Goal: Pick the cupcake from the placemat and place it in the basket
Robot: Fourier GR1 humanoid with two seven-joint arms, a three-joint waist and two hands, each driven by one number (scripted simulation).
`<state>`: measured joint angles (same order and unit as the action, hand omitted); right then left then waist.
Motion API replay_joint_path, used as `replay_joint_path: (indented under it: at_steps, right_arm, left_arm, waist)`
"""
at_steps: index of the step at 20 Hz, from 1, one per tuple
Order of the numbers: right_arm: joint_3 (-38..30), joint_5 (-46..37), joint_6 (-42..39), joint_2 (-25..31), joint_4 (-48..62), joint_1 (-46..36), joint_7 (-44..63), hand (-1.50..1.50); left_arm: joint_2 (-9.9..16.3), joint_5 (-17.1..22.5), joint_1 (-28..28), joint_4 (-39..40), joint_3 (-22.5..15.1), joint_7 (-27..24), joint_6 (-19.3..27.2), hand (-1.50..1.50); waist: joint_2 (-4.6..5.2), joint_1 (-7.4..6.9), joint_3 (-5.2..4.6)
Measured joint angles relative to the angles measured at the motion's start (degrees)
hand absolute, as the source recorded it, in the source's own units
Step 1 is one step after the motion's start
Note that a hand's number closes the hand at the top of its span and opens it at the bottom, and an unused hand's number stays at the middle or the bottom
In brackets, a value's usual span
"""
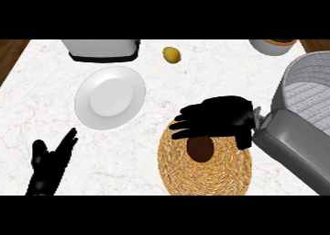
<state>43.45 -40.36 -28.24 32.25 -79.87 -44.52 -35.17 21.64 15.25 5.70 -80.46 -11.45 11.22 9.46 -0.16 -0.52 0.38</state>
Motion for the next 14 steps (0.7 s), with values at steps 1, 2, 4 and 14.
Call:
replay_joint_path:
  at_steps: [1,2,4,14]
  right_arm:
    - [0.16,-0.94,0.88,-0.37,0.39,0.83,-0.53,-1.50]
    - [0.11,-1.88,1.46,-1.06,1.47,0.92,-1.09,-1.50]
    - [-0.27,-3.13,2.30,-2.28,2.51,1.61,-1.82,-1.50]
    - [-1.14,-9.58,3.67,-7.68,4.70,5.79,-3.06,-1.50]
  left_arm:
    - [0.00,0.25,-0.37,0.61,0.49,0.06,-0.62,0.00]
    - [-0.08,0.13,-0.34,0.41,0.62,0.34,-0.74,0.00]
    - [-0.23,-0.35,0.02,0.29,1.01,0.02,-0.93,0.00]
    - [-2.02,-2.48,-0.28,-0.46,2.07,2.29,-1.19,0.00]
  waist:
    - [-0.02,0.04,0.02]
    - [-0.02,0.01,0.04]
    - [-0.05,0.03,0.06]
    - [-0.06,0.15,0.04]
